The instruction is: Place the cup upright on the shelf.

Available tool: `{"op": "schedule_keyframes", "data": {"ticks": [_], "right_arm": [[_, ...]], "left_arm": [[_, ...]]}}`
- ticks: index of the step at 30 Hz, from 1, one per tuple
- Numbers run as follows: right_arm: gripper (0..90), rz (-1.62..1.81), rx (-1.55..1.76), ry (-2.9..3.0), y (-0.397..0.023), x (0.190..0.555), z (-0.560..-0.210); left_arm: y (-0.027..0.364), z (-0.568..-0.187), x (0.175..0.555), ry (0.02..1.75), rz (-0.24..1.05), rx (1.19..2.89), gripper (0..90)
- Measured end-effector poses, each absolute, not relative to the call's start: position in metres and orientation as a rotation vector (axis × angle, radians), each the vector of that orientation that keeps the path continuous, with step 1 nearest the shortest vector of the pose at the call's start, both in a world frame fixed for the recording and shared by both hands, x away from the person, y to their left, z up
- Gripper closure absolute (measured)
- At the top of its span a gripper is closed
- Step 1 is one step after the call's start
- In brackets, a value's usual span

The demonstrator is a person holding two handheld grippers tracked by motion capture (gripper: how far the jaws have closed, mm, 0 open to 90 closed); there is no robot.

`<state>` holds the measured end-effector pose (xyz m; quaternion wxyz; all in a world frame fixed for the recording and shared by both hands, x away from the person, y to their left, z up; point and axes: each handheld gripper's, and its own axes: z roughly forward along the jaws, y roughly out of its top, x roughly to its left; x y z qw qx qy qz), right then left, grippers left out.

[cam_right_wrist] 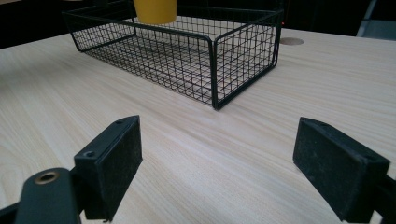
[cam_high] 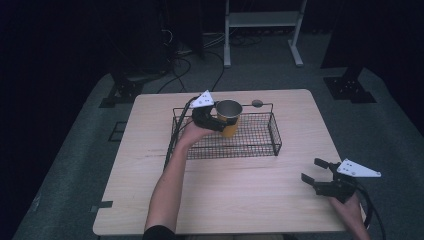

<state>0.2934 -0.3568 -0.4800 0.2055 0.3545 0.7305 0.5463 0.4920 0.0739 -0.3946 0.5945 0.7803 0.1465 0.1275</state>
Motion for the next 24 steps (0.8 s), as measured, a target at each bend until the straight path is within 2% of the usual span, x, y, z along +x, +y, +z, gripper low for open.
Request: {"op": "schedule_keyframes", "data": {"ticks": [24], "right_arm": [[14.5, 1.531, 0.99, 2.034, -0.358, 0.294, -0.48]], "left_arm": [[0.062, -0.42, 0.503, 0.302, 0.191, 1.996, 12.4]]}}
